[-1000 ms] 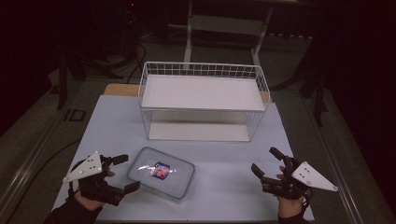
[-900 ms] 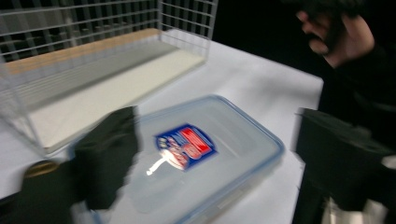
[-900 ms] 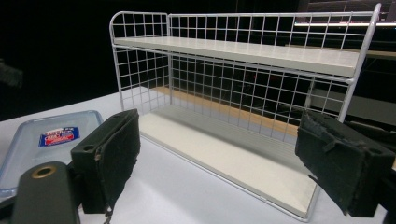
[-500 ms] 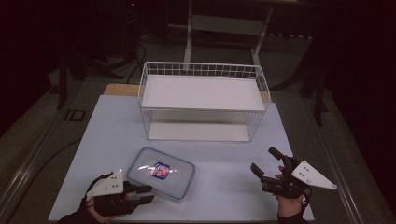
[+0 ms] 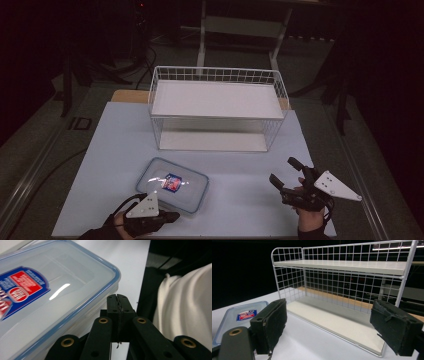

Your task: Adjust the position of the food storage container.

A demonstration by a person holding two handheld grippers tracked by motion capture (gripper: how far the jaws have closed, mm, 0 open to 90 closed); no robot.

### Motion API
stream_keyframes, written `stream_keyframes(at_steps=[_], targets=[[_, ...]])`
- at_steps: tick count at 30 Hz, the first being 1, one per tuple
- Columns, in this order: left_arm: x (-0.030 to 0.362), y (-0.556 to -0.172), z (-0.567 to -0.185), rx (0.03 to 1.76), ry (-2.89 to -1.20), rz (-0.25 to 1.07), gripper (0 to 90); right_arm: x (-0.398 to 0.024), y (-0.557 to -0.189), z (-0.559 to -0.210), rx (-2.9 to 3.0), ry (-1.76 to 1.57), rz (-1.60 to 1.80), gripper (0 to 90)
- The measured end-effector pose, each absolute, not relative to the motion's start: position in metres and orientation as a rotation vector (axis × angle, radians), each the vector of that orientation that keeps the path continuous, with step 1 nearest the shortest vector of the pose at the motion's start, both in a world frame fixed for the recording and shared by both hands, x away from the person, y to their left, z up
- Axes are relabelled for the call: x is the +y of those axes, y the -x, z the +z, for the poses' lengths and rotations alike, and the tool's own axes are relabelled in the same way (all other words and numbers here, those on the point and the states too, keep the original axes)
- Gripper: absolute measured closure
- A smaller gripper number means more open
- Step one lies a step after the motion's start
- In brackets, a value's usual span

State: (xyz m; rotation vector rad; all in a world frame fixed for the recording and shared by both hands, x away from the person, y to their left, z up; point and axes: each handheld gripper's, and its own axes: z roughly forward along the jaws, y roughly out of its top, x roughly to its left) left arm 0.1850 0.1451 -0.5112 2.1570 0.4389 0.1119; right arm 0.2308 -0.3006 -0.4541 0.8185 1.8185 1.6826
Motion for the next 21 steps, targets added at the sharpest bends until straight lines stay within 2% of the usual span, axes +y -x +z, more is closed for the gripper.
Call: stream_keyframes(at_steps=[21], targets=[[0.105, -0.212, -0.517, 0.492, -2.146, 0.117, 89.8, -0.299, -0.232, -0.455, 1.855, -0.803, 1.690, 14.0]])
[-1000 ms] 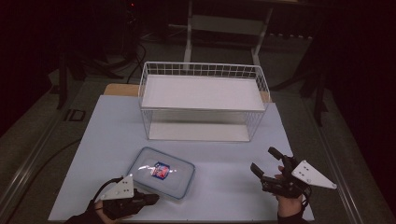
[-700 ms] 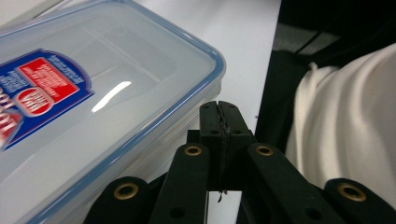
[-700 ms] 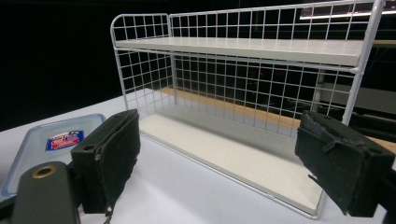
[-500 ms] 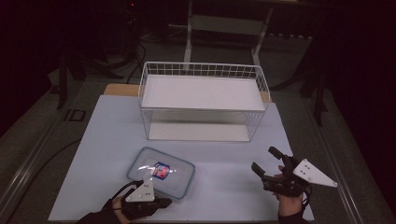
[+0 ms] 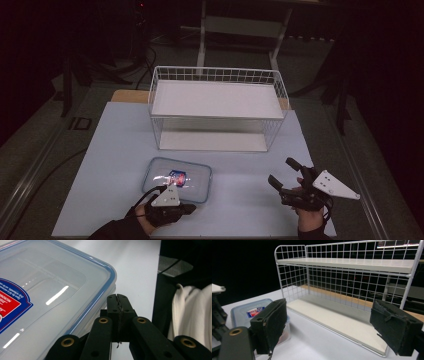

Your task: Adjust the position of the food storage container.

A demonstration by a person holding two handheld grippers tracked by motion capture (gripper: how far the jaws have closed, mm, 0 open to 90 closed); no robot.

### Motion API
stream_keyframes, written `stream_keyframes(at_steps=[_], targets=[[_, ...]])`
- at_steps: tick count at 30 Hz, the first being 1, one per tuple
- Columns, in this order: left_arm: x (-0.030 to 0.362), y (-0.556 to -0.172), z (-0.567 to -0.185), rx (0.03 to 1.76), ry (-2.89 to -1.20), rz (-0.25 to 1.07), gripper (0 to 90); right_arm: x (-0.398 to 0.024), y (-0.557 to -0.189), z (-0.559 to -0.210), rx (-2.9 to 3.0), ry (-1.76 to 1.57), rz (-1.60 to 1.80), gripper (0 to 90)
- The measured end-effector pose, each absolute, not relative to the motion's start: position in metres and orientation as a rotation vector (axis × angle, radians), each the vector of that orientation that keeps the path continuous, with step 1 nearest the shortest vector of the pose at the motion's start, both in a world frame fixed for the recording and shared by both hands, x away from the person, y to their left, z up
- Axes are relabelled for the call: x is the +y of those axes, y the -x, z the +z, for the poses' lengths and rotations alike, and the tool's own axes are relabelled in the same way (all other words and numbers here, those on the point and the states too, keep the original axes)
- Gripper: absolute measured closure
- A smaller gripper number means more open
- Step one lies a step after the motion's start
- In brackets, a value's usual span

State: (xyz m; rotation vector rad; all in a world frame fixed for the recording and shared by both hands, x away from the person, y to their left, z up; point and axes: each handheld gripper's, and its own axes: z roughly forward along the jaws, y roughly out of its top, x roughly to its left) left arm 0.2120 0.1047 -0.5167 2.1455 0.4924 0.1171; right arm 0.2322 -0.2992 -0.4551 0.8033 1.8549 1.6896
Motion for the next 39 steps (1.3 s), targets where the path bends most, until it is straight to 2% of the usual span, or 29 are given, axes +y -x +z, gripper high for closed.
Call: stream_keyframes(at_steps=[23, 28, 39], targets=[[0.088, -0.233, -0.508, 0.549, -2.105, 0.116, 89.8, -0.295, -0.233, -0.457, 1.884, -0.802, 1.674, 14.0], [0.111, -0.230, -0.492, 0.551, -2.088, 0.173, 89.7, -0.294, -0.233, -0.457, 1.889, -0.799, 1.675, 14.0], [0.192, -0.240, -0.475, 0.716, -2.042, 0.314, 89.7, -0.293, -0.235, -0.459, 1.898, -0.809, 1.676, 14.0]])
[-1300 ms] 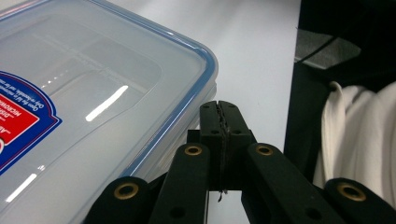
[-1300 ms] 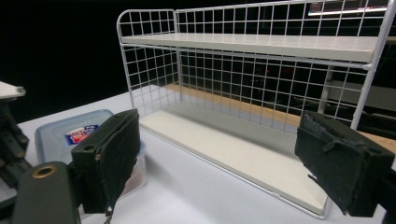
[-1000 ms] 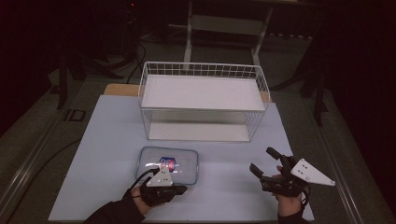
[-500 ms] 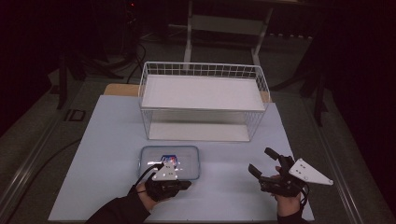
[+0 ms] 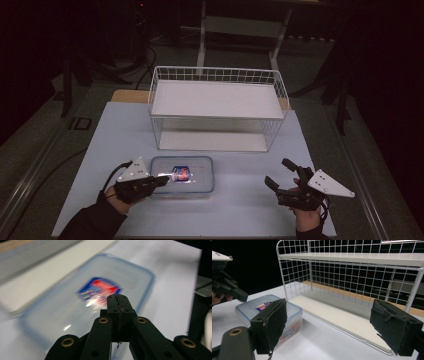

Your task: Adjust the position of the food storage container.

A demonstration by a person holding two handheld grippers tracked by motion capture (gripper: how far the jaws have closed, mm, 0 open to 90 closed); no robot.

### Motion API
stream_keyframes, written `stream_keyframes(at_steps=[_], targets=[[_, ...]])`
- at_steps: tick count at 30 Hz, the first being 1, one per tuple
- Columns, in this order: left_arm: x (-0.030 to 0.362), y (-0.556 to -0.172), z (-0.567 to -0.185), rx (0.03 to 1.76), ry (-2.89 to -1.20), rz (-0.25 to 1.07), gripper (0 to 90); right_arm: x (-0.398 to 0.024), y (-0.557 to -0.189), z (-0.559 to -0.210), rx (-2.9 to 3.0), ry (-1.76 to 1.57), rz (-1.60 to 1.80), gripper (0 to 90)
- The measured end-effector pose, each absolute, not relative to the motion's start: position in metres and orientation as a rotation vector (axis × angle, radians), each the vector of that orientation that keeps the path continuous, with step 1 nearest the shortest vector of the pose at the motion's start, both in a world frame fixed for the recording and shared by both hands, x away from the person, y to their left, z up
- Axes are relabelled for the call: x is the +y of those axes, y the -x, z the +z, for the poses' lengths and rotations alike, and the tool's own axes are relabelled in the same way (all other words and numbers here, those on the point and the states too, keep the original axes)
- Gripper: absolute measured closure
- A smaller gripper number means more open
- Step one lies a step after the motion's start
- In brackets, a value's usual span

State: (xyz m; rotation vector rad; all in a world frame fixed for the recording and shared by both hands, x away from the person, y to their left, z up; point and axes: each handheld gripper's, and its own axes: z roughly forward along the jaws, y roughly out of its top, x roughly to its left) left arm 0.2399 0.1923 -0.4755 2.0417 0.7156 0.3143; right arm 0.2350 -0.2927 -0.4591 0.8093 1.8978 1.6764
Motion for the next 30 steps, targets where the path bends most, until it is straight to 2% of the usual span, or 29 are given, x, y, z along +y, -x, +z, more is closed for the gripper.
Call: stream_keyframes(at_steps=[8, 13, 22, 30], targets=[[0.236, -0.250, -0.495, 0.811, -2.013, 0.342, 89.7, -0.290, -0.235, -0.460, 1.905, -0.807, 1.677, 14.0], [0.245, -0.258, -0.511, 0.886, -2.005, 0.345, 89.7, -0.290, -0.236, -0.460, 1.904, -0.813, 1.684, 14.0], [0.235, -0.269, -0.521, 0.908, -1.994, 0.305, 89.7, -0.291, -0.236, -0.461, 1.903, -0.830, 1.705, 14.0], [0.209, -0.276, -0.530, 0.862, -2.066, 0.263, 89.7, -0.291, -0.236, -0.461, 1.910, -0.824, 1.699, 14.0]])
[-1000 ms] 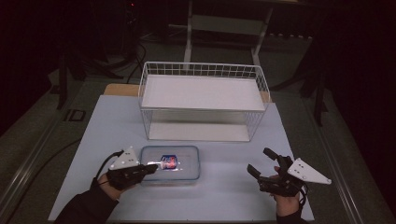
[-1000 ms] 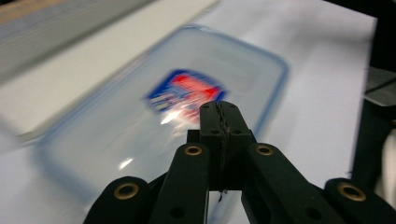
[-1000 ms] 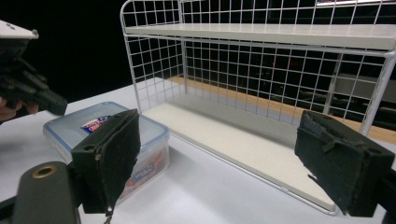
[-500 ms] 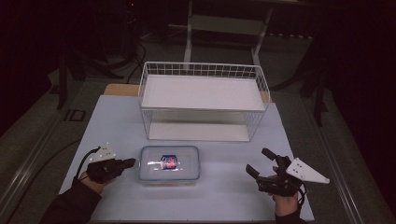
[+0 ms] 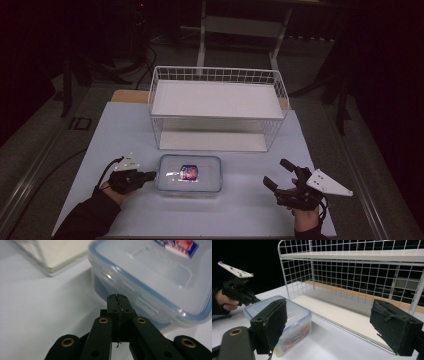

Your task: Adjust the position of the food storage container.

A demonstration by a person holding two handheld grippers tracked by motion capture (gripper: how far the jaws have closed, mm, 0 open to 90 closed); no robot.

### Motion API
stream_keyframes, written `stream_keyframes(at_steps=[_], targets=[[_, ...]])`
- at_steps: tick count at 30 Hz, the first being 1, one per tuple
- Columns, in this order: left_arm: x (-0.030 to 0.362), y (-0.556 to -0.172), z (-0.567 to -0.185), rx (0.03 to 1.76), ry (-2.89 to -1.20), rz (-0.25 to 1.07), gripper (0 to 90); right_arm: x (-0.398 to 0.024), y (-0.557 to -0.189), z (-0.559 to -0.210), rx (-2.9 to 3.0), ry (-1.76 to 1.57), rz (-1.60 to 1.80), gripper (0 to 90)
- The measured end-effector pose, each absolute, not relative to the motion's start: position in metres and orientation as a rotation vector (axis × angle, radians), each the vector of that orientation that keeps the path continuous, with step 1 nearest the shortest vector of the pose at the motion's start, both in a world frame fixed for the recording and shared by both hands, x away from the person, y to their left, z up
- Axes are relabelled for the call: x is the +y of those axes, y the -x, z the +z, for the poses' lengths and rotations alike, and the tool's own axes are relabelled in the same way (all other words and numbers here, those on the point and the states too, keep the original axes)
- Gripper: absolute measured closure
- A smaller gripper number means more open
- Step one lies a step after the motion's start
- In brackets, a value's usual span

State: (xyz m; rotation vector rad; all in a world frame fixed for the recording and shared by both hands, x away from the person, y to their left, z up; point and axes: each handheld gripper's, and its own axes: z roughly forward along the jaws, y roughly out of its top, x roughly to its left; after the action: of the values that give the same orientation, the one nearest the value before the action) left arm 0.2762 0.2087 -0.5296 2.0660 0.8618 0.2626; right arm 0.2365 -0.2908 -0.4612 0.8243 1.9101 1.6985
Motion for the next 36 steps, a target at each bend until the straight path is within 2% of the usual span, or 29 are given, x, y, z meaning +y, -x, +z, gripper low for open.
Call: stream_keyframes(at_steps=[19, 36], targets=[[0.172, -0.295, -0.529, 0.810, -2.072, 0.186, 89.7, -0.291, -0.235, -0.461, 1.922, -0.821, 1.697, 14.0], [0.146, -0.297, -0.530, 0.754, -2.077, 0.147, 89.7, -0.290, -0.235, -0.462, 1.927, -0.825, 1.694, 14.0]])
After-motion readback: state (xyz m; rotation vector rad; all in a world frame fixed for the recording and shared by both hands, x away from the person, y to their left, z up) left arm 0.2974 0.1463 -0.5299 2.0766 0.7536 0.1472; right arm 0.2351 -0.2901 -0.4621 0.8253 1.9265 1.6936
